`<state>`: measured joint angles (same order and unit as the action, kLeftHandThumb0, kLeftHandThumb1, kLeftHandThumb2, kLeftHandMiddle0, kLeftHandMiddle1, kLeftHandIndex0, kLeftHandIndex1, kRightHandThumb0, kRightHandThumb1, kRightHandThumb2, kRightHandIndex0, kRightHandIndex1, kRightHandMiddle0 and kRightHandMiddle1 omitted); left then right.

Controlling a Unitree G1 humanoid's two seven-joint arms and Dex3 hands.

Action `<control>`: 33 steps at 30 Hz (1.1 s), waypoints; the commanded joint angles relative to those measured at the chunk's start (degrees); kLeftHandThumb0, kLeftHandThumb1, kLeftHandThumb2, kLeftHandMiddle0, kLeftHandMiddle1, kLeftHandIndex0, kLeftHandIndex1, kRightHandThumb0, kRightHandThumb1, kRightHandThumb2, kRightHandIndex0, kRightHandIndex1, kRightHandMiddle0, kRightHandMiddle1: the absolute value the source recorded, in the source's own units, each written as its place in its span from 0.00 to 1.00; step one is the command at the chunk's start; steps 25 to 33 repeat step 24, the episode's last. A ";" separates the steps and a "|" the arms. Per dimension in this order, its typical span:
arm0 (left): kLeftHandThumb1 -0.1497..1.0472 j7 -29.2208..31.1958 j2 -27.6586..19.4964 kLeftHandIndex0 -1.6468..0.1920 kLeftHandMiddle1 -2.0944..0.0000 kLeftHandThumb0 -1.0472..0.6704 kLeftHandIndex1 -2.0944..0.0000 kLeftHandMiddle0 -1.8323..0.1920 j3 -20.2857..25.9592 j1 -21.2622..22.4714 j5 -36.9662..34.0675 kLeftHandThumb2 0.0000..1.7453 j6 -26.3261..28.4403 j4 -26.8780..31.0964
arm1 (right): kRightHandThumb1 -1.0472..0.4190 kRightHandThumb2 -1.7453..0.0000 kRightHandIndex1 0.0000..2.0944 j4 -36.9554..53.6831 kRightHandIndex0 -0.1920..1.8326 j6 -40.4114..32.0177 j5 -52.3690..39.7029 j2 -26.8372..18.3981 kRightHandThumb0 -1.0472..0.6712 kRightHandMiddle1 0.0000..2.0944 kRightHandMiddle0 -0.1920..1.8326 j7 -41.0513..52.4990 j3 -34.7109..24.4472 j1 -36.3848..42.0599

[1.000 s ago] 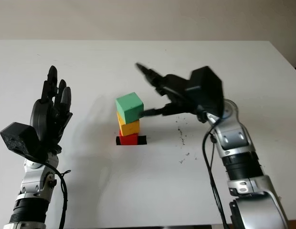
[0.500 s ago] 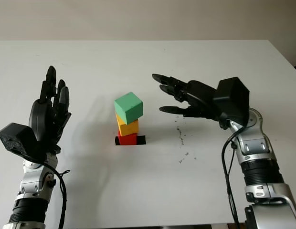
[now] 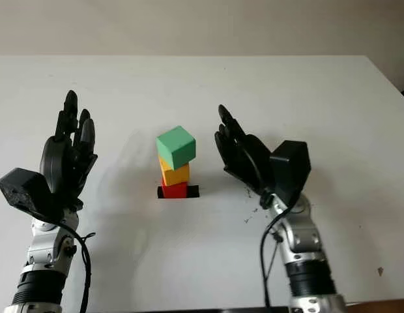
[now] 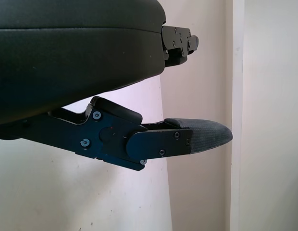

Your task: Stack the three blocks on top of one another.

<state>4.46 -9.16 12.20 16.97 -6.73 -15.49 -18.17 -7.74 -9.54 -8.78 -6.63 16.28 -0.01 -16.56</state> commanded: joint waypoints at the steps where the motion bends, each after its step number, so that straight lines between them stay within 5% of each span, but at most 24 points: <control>1: 1.00 -0.13 -0.12 0.92 0.97 0.20 0.97 0.92 -0.12 0.48 0.05 0.28 -0.05 0.07 | 0.00 0.55 0.00 2.26 0.00 -0.63 -0.09 1.53 0.20 0.00 0.00 -1.70 -0.02 1.24; 8: 1.00 0.01 -0.24 0.93 0.97 0.20 0.98 0.93 -0.28 0.31 0.24 0.28 -0.51 -0.07 | 0.00 0.54 0.00 6.44 0.00 -2.45 2.76 4.66 0.21 0.00 0.00 -8.36 1.40 3.74; 33: 1.00 0.14 -0.14 0.93 0.97 0.20 0.98 0.93 -0.04 0.47 -0.22 0.29 -0.01 -0.14 | 0.00 0.55 0.00 3.66 0.00 4.41 9.50 3.31 0.21 0.00 0.00 -12.79 1.30 2.59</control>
